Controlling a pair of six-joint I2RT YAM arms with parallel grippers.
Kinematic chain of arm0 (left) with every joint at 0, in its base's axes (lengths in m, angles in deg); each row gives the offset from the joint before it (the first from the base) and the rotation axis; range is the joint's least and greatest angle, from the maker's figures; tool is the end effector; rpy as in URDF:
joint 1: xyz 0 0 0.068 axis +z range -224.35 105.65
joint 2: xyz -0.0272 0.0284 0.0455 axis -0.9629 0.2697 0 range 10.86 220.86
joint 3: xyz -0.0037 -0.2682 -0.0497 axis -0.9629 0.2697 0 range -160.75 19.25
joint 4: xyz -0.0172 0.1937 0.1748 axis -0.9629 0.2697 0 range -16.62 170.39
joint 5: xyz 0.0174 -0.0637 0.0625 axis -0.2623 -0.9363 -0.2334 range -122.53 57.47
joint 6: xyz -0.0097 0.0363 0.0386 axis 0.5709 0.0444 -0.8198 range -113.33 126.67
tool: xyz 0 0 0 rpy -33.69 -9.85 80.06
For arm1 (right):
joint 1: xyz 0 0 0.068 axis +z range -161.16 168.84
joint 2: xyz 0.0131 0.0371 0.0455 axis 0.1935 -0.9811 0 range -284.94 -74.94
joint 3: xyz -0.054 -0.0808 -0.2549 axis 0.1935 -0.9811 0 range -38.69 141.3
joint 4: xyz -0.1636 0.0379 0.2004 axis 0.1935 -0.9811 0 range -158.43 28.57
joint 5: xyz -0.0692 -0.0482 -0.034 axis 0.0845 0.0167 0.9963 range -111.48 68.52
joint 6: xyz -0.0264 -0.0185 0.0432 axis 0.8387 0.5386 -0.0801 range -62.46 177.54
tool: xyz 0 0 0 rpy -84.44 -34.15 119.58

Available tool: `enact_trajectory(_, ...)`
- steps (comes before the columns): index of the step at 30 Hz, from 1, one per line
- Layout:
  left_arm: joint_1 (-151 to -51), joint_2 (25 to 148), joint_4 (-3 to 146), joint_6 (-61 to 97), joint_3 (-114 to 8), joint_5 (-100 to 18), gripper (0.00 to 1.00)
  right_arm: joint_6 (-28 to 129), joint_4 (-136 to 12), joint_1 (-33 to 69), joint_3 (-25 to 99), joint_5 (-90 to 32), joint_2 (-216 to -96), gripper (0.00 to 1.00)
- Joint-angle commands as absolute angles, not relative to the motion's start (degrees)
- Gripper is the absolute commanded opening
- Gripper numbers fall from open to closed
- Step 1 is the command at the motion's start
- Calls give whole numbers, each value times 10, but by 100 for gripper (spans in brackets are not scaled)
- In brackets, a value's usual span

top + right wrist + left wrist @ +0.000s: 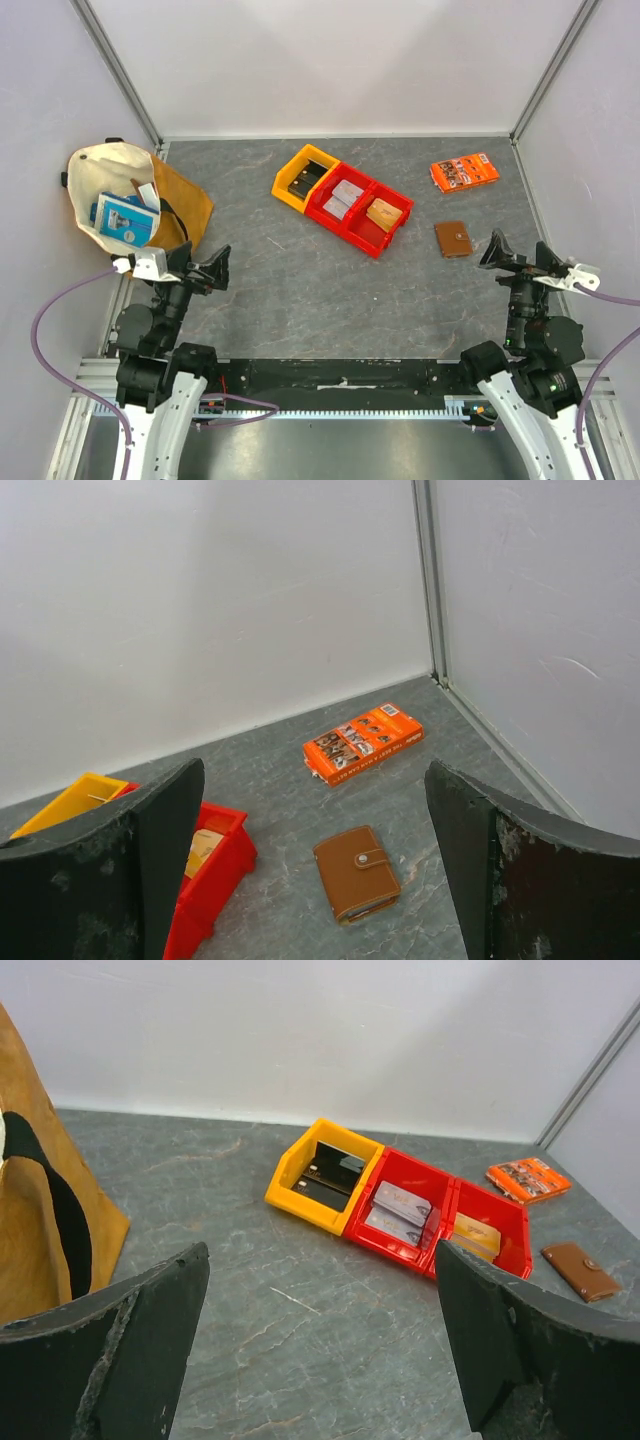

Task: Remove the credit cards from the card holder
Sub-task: Open the card holder at the center of the board.

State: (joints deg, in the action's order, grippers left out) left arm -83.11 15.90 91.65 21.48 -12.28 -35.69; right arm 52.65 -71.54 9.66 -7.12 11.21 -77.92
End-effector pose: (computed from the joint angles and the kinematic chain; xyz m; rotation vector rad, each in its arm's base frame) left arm 0.0570 -0.0108 0.3154 -0.0302 1.4378 -0.3778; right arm 0.0455 -0.0033 0.3301 0.3190 1.2611 0.0276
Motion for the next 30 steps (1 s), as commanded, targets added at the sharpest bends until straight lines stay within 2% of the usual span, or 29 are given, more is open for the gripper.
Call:
enact_trajectory(1, -829, 147, 887, 209, -125, -365, 99, 532, -693, 98, -78, 108, -785, 98)
enact_trajectory(6, -831, 128, 889, 245, -112, -344, 99, 537, -689, 98, -78, 44, -813, 98)
enact_trajectory(9, -832, 114, 889, 258, -103, -372, 99, 527, -704, 98, -62, 15, -858, 98)
enact_trajectory(11, -834, 81, 899, 257, -107, -350, 99, 521, -720, 98, -42, 1, -904, 98)
enact_trajectory(16, -849, 63, 932, 251, -123, -328, 99, 466, -811, 97, 36, -19, -1064, 98)
enact_trajectory(22, -859, 61, 989, 280, -128, -343, 99, 381, -926, 97, 140, -2, -1319, 98)
enact_trajectory(27, -869, 57, 998, 271, -131, -339, 99, 350, -900, 61, 154, 51, -1451, 98)
enact_trajectory(30, -876, 56, 999, 272, -132, -339, 99, 337, -865, -2, 153, 18, -1514, 98)
